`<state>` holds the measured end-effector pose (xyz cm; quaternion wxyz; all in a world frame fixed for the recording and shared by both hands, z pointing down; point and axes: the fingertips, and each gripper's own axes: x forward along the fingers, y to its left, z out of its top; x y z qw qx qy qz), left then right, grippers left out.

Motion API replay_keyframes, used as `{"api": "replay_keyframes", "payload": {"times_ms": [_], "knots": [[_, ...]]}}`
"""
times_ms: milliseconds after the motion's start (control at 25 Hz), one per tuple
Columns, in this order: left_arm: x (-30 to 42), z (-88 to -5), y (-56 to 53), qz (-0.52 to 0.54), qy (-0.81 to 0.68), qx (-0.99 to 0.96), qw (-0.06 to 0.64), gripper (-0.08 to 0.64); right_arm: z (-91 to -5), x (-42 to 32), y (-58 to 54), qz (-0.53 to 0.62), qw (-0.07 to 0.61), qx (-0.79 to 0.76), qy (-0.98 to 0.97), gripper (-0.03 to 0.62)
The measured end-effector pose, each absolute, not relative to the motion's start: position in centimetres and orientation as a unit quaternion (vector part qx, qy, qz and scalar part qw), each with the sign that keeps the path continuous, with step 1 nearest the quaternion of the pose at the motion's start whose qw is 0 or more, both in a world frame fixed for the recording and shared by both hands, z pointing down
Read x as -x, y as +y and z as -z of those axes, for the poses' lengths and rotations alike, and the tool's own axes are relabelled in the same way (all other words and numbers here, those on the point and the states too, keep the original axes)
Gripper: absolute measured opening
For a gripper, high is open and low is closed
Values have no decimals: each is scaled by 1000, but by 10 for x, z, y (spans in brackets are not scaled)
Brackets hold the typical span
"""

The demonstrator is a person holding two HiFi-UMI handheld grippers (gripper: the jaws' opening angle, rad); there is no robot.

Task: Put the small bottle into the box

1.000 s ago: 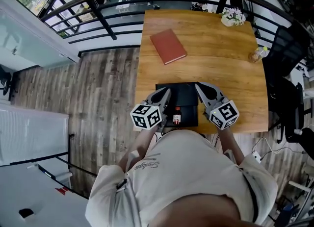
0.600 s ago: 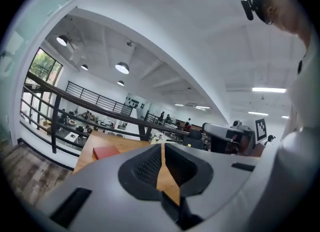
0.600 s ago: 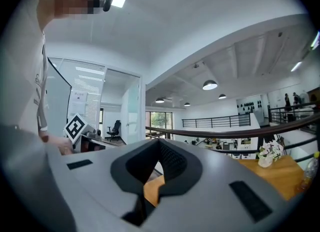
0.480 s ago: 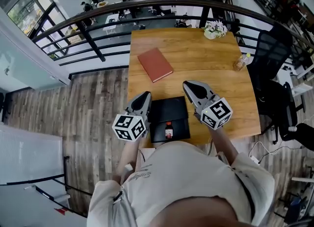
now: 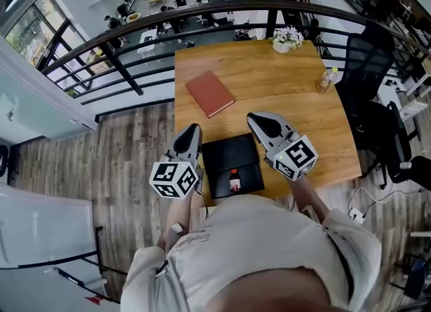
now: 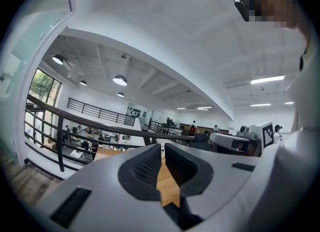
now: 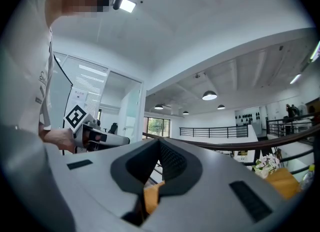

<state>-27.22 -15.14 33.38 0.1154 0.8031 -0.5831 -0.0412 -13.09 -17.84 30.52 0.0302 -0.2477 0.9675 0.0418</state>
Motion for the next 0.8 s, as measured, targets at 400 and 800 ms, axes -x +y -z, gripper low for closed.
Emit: {"api": "replay_keyframes", "payload": {"times_ms": [400,800], "knots": [[270,-338,-151,17,-582,-806,108,32,-300,124,-171,-63,28,259,963,-5],[259,-335,-142,14,-562,-819,114,32,-308,131,-164,-35,29,248,968,-5]]}}
